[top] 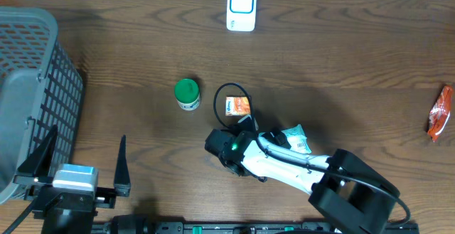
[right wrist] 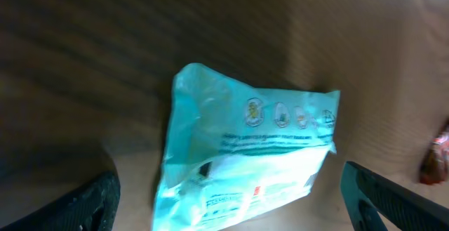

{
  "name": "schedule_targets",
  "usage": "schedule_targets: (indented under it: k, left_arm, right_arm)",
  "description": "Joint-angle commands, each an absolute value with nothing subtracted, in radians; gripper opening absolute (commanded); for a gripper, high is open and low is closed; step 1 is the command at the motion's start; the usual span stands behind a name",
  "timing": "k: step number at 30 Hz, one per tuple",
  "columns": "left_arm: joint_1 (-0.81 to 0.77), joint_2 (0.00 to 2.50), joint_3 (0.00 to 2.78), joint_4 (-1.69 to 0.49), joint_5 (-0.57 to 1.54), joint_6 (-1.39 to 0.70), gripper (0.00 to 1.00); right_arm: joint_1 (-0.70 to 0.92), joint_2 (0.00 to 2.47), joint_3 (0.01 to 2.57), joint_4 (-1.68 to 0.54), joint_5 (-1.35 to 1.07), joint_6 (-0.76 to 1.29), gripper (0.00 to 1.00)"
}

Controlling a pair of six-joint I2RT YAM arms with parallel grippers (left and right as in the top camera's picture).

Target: Scan the item barcode

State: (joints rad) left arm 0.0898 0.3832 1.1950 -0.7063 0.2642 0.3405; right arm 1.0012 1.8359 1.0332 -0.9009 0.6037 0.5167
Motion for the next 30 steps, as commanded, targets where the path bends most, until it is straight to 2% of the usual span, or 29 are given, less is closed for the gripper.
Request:
schedule_targets:
  k: [1,8,12,13,15,16,18,23,28,30]
  left_arm:
    - [0.088,0.375,1.195,-0.703,0.277,0.345,0.93]
    - [0.087,0.374,1.195,-0.703,0.277,0.345,0.92]
    - [0.087,0.363,1.195,-0.703,0.277,0.345,0.92]
    - [0.087,0.359,1.195,-0.703,0.277,0.345,0.92]
    - [0.087,0.344,1.195,-0.707,0.277,0.345,0.92]
    - [0.087,0.342,1.195,-0.71,0.277,0.345,0.92]
    - [0.087,0.34,1.195,-0.714,0.277,0.346,0.93]
    - [0.088,0.339,1.195,-0.715,0.277,0.345,0.92]
    - [0.088,0.339,1.195,-0.718,0.277,0.345,0.92]
    - [0.088,0.339,1.195,-0.719,0.277,0.345,0.93]
  right_arm:
    - [0.998,1.896,1.021,-0.905,0.639,0.556,0.97]
    - [0.949,1.9,1.019,-0.909,0.637,0.545,0.89]
    - [0.902,1.901,1.017,-0.908,0.605,0.528,0.73]
    - [0.89,1.901,1.015,-0.904,0.589,0.515,0.65]
    - [0.858,1.901,1.004,-0.889,0.57,0.508,0.28]
    - [0.852,1.901,1.003,-0.889,0.57,0.508,0.14]
    - [0.849,1.901,1.003,-0.882,0.57,0.508,0.01]
    - [0.852,1.892,1.022,-0.891,0.565,0.508,0.01]
    - [0.847,1.817,1.134,-0.94,0.475,0.509,0.01]
    - [0.822,1.77,1.197,-0.939,0.416,0.569,0.01]
